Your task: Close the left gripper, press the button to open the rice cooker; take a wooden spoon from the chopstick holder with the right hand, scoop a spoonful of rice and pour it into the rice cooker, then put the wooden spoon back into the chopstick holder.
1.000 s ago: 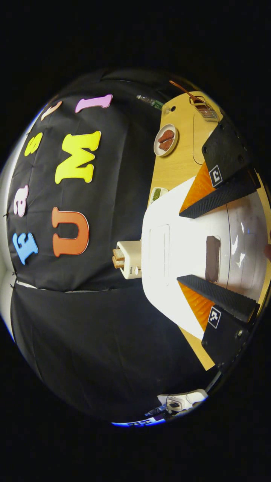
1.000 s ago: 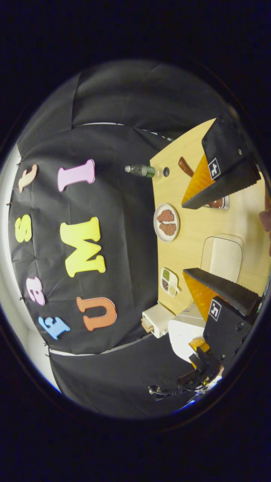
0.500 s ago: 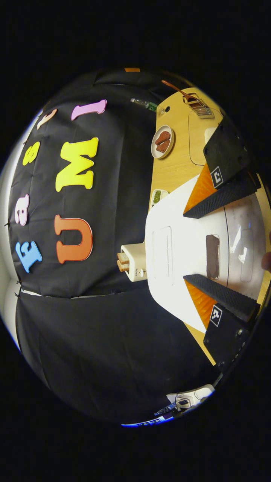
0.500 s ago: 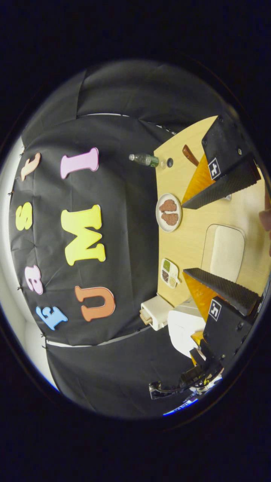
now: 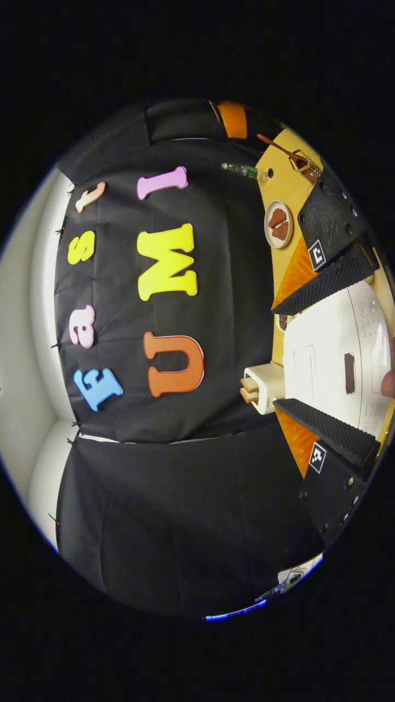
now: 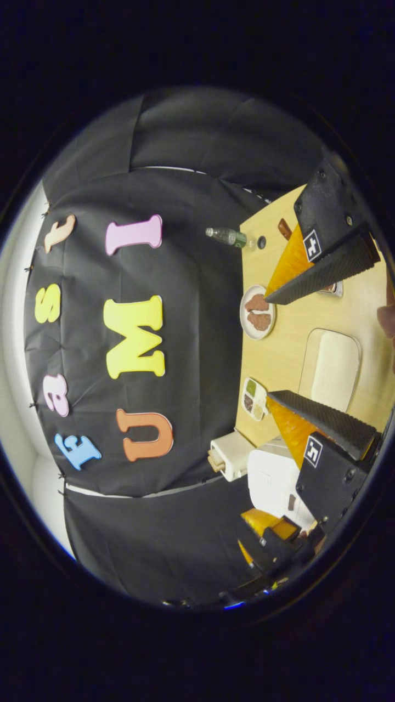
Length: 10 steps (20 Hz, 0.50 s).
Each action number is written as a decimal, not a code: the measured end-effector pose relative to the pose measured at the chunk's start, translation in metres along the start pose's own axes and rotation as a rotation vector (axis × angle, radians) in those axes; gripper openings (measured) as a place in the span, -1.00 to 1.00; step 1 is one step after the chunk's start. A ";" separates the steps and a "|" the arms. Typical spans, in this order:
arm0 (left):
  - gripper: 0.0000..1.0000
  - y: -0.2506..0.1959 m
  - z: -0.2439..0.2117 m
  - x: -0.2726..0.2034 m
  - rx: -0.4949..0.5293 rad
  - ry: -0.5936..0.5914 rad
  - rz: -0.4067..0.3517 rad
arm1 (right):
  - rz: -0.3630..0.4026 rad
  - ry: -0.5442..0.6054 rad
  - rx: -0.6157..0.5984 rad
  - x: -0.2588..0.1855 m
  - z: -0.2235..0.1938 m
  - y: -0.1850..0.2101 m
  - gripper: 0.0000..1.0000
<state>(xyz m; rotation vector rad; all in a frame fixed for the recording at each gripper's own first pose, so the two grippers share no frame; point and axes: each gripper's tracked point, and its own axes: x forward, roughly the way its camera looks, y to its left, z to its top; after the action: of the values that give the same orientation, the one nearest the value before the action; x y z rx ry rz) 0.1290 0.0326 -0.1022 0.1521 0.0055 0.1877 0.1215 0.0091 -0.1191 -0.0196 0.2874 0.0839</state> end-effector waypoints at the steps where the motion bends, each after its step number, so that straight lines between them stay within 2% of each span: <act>1: 0.94 -0.002 0.011 -0.005 -0.008 -0.017 -0.013 | -0.006 -0.017 0.000 -0.005 0.004 0.000 0.99; 6: 0.94 -0.013 0.062 -0.036 -0.115 -0.062 -0.097 | -0.040 -0.107 0.009 -0.042 0.023 0.002 0.98; 10: 0.90 -0.023 0.090 -0.059 -0.110 -0.081 -0.168 | -0.070 -0.187 0.011 -0.070 0.044 0.005 0.98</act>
<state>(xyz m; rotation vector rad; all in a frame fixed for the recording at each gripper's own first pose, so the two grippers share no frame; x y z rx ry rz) 0.0771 -0.0139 -0.0169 0.0490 -0.0728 0.0138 0.0669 0.0094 -0.0572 -0.0105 0.1005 0.0145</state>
